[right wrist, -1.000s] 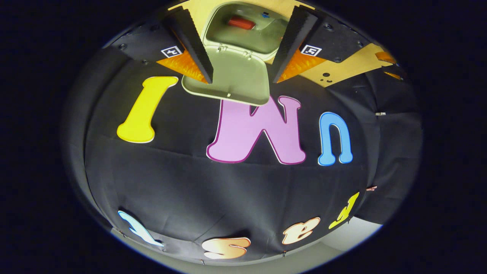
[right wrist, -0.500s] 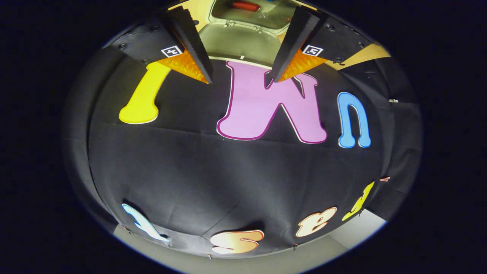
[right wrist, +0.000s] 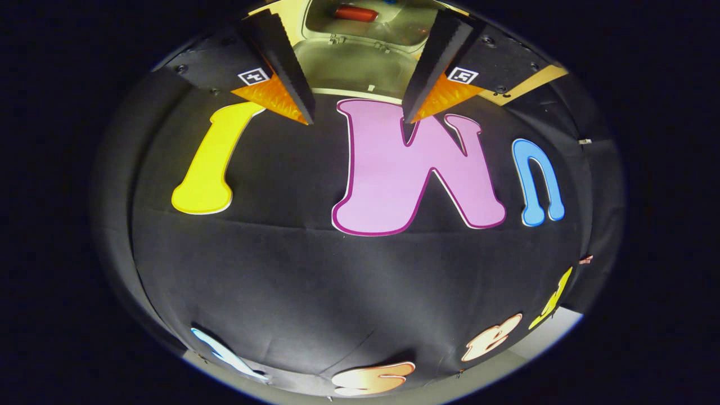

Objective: Press the lid of the desktop garbage bin to open it, pick up the crumpled paper on the desktop and throw it into the bin, then pick up the pop can on the desktop and drop it into the bin, and finally close the garbage bin lid.

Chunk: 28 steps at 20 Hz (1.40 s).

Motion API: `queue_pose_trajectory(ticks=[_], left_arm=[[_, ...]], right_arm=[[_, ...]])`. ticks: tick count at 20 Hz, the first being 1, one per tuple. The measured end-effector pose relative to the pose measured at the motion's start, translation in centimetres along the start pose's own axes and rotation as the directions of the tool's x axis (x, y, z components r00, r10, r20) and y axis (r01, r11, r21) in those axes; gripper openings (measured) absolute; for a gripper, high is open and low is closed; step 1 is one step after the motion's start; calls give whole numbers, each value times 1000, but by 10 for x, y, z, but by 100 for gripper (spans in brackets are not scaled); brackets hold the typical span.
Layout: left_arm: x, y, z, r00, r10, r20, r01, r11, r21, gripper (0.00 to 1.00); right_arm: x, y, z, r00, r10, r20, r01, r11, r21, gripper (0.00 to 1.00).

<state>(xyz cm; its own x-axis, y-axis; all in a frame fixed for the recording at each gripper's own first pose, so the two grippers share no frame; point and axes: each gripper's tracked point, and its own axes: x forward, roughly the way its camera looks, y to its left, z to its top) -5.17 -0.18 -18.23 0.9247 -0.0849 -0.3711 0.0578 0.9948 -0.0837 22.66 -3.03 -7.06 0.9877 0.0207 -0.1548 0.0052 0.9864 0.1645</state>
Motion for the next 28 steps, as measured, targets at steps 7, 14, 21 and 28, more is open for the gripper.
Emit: queue_pose_trajectory(ticks=[7, 14, 21, 28], left_arm=[[2, -5, 1, 1000, -28, 7, 28, 1000, 0, 93], [-2, 1, -3, 999, -32, 8, 32, 999, -10, 93], [-3, 6, -5, 999, -33, 5, 33, 999, -13, 93], [-2, 8, -8, 999, -34, -1, 34, 999, -20, 93]], right_arm=[[-36, 9, -16, 999, 30, -36, -34, 993, -110, 98], [-69, 18, -34, 993, 73, -87, -69, 996, 49, 99], [-87, 17, -95, 965, 85, -247, -35, 979, 199, 98], [-103, 25, -141, 929, 82, -361, -45, 993, 108, 98]])
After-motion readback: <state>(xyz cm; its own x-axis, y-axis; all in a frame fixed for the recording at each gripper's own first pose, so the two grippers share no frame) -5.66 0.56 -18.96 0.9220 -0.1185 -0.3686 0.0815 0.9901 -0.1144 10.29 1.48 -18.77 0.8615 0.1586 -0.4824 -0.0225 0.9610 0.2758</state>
